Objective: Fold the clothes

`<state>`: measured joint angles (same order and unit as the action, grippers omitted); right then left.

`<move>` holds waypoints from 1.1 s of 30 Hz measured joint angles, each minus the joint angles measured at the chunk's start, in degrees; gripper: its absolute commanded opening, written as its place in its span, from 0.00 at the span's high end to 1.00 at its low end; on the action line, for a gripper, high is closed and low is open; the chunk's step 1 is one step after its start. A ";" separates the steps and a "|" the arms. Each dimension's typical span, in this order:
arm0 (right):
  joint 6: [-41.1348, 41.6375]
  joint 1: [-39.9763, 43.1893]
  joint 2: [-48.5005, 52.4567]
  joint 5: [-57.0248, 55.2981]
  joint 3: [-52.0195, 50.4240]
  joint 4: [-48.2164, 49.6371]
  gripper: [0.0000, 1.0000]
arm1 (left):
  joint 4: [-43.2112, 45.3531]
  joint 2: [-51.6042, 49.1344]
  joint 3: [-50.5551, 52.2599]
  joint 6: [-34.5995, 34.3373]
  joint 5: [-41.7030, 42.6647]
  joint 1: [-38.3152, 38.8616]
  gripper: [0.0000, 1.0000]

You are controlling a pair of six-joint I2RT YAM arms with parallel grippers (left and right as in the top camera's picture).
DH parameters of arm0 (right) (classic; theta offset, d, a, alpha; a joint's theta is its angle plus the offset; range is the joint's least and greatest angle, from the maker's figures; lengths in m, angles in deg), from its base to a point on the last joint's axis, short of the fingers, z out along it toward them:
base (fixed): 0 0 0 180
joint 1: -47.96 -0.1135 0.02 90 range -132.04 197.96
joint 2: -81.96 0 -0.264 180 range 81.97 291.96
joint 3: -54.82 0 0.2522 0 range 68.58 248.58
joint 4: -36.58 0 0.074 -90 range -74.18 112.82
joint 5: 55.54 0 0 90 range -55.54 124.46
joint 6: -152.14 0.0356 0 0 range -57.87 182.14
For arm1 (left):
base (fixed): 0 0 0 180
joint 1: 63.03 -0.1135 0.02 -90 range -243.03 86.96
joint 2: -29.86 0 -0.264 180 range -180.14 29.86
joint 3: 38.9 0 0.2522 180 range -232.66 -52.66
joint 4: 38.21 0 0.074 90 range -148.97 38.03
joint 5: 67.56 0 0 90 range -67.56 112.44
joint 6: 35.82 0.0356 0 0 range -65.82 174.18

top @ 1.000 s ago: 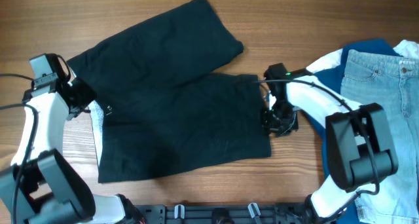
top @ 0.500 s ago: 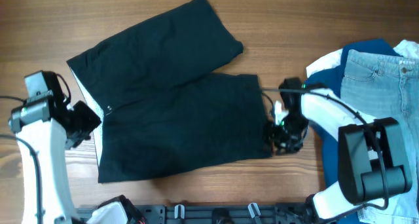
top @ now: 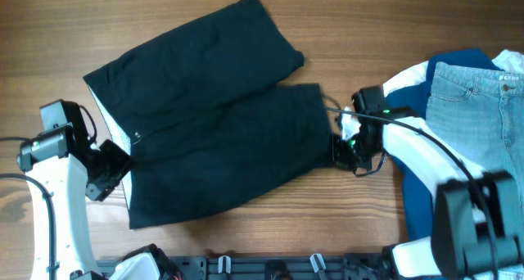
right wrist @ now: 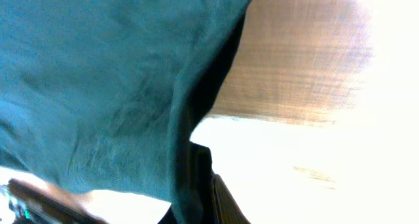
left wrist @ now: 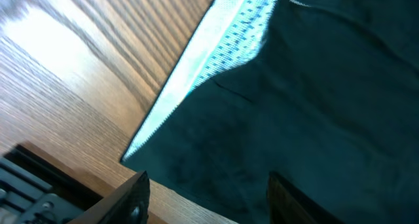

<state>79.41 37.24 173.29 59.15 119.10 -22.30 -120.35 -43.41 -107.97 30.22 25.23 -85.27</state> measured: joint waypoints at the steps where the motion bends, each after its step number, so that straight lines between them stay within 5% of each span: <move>1: 0.57 0.00 -2.32 -0.96 1.25 1.01 0.96 | 0.35 0.00 0.83 -0.83 0.15 0.00 0.41; 11: 8.31 0.00 -7.78 -2.71 2.47 9.40 0.96 | 3.39 -6.14 8.09 -6.99 4.02 0.00 0.44; 15: 8.90 0.00 -7.78 -2.71 2.47 9.62 0.96 | 4.28 -9.81 10.60 -8.35 5.03 0.26 0.37; 22: 9.11 0.00 -7.78 -2.71 2.47 9.86 0.96 | 6.05 -11.54 13.68 -11.34 6.27 10.69 0.36; 25: 9.11 0.00 -7.78 -2.71 2.47 10.21 0.96 | 6.82 -12.87 16.76 -14.49 6.34 14.36 0.55; 29: 9.11 0.00 -7.78 -2.71 2.47 10.45 0.96 | 7.74 -13.84 18.84 -16.22 6.12 14.80 0.47; 31: 9.11 0.00 -7.78 -2.71 2.47 10.49 0.96 | 8.09 -13.84 18.86 -16.46 5.84 14.80 0.51; 32: 9.11 0.00 -7.78 -2.71 2.47 10.51 0.96 | 8.66 -13.84 18.86 -16.48 5.68 14.80 0.58; 33: 9.11 0.00 -7.78 -2.71 2.47 10.51 0.96 | 8.87 -13.84 18.88 -16.68 5.68 14.80 0.78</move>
<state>88.53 37.24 165.51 56.44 121.57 -11.79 -111.47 -57.25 -89.08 13.54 30.91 -70.48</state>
